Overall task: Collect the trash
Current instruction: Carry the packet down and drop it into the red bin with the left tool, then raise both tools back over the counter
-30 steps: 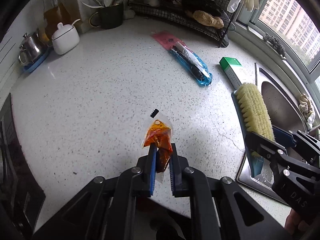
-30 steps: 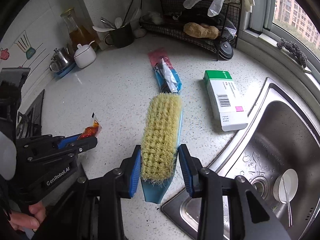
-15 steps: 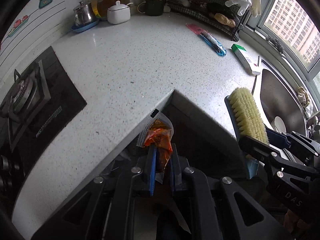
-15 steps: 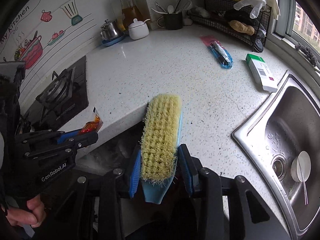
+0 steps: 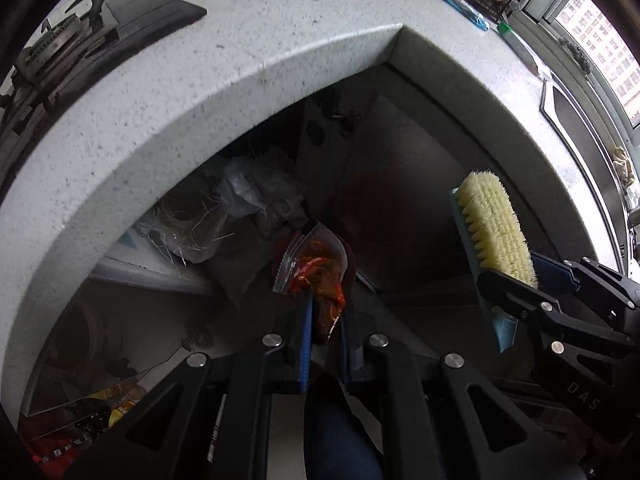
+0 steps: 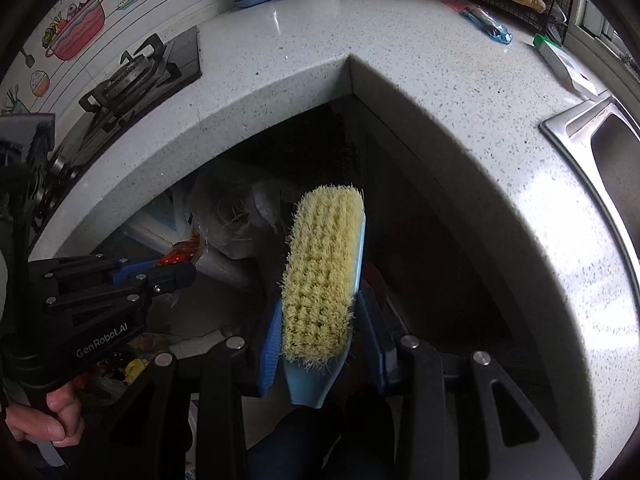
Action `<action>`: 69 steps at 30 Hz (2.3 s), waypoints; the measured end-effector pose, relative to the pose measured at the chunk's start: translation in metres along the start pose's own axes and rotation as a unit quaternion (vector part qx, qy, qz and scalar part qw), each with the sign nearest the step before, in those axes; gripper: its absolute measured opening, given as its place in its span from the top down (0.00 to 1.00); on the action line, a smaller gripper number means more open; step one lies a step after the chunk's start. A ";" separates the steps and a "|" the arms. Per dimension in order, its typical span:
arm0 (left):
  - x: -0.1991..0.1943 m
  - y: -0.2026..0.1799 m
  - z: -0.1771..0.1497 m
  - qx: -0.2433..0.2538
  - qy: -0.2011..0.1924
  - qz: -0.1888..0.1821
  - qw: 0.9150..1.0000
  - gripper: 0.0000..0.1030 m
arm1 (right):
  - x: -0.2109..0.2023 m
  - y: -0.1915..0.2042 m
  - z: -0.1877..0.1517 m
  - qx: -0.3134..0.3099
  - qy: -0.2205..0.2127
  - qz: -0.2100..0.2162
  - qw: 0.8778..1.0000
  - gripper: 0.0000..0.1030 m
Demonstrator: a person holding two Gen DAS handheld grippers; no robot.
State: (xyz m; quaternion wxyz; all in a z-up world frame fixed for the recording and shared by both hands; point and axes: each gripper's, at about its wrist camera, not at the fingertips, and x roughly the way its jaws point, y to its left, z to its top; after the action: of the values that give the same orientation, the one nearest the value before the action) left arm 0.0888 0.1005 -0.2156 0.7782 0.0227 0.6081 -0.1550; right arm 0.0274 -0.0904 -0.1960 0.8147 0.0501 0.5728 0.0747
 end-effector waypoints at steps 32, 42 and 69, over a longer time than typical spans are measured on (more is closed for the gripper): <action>0.279 0.010 -0.005 0.024 0.049 -0.030 0.998 0.49 | 0.257 -0.071 -0.042 0.019 0.063 -0.018 0.998 0.67; 0.282 0.021 -0.009 0.012 0.057 -0.013 0.998 0.25 | 0.258 -0.071 -0.041 0.003 0.075 -0.016 0.997 0.67; 0.245 0.069 -0.045 -0.080 0.050 0.026 0.995 0.21 | 0.257 -0.021 -0.037 -0.099 0.098 0.000 0.990 0.31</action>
State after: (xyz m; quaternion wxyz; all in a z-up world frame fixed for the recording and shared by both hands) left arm 0.1170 0.1243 -0.4712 0.7501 -0.0164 0.6556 -0.0847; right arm 0.0794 -0.0648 -0.4494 0.7555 -0.0385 0.6398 0.1358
